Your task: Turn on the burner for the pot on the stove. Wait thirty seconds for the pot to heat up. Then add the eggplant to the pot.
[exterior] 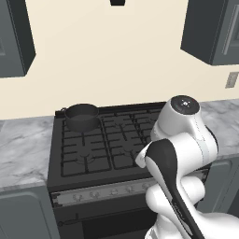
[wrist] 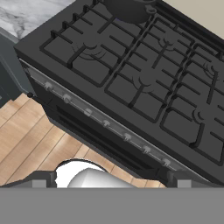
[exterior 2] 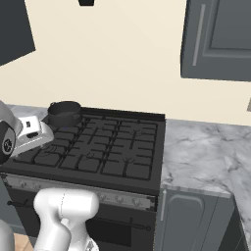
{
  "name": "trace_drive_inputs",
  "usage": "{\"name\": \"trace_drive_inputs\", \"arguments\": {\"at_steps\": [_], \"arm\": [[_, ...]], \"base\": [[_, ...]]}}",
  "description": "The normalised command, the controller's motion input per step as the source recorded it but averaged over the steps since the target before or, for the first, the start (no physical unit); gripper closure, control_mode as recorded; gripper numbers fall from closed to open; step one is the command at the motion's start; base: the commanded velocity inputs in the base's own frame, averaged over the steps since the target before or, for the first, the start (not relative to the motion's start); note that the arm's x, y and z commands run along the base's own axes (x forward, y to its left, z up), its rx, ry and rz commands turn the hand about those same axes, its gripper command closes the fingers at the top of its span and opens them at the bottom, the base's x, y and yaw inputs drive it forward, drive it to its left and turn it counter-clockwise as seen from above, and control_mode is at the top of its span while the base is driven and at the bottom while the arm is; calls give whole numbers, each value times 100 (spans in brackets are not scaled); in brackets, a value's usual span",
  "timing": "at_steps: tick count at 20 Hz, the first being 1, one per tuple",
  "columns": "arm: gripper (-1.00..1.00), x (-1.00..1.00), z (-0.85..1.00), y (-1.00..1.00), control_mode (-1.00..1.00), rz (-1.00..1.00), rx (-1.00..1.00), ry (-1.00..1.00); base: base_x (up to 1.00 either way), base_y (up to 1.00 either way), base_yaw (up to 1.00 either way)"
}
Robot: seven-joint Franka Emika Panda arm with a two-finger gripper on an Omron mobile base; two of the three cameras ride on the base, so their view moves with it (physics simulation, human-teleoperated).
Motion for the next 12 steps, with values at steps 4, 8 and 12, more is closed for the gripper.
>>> {"name": "trace_drive_inputs", "arguments": {"at_steps": [4, 8, 12], "arm": [[-100, 0, 0, 0, -100, 0, 0, 0], [-100, 0, 0, 0, -100, 0, 0, 0], [-100, 0, 0, 0, -100, 0, 0, 0]], "base": [[0, 0, 0], [0, 0, 0], [0, 0, 0]]}}
